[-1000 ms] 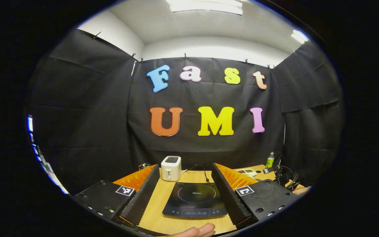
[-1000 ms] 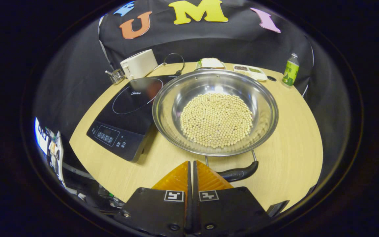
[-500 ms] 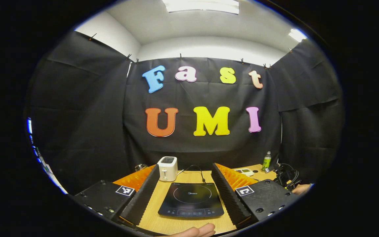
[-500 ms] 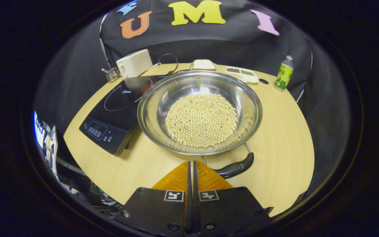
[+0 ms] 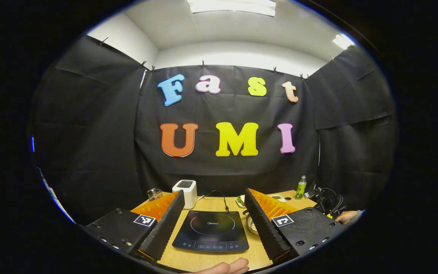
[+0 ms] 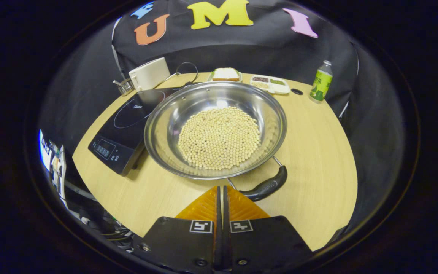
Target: First push the handle of the pot to place it horizontally, then grasp the pot with both hands and set it on the induction cooktop.
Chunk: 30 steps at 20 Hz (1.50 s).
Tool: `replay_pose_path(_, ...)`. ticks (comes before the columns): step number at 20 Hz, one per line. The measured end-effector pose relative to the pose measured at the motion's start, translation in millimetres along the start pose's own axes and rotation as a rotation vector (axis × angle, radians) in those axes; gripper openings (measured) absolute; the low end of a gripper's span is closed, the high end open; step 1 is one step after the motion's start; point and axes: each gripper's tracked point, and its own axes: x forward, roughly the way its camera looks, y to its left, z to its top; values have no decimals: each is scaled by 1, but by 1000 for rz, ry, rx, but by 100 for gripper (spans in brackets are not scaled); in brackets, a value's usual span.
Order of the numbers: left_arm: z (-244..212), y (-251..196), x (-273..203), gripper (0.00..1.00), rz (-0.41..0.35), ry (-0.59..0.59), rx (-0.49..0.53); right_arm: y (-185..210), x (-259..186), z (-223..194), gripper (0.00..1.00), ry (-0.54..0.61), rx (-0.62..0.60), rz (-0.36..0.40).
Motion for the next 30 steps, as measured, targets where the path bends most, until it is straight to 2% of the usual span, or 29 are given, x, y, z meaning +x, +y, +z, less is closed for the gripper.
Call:
replay_pose_path(4,-2,-8,3,95,-10,0,13,-25,-1,5,4,-17,34,-14)
replay_pose_path(9,-7,-19,10,95,-23,0,4,-56,2,18,4,-59,18,-66)
replay_pose_path(13,-17,-28,24,95,-32,13,0,-72,9,29,4,-83,14,-66)
replay_pose_path(19,-30,-41,46,95,-51,27,10,-96,21,45,4,-112,-93,-74)
replay_pose_path(20,-31,-45,50,95,-58,27,10,-99,24,48,0,-118,-118,-73)
replay_pose_path(22,-36,-54,58,95,-80,36,3,-107,28,55,4,-128,-148,-71)
replay_pose_path(26,-39,-61,70,95,-81,37,-6,-118,33,62,1,-131,-131,-58)
replay_pose_path(27,-42,-65,71,95,-91,44,-12,-120,34,65,4,-136,-134,-62)
replay_pose_path(30,-43,-71,73,95,-105,43,-33,-124,35,69,4,-151,-126,-78)
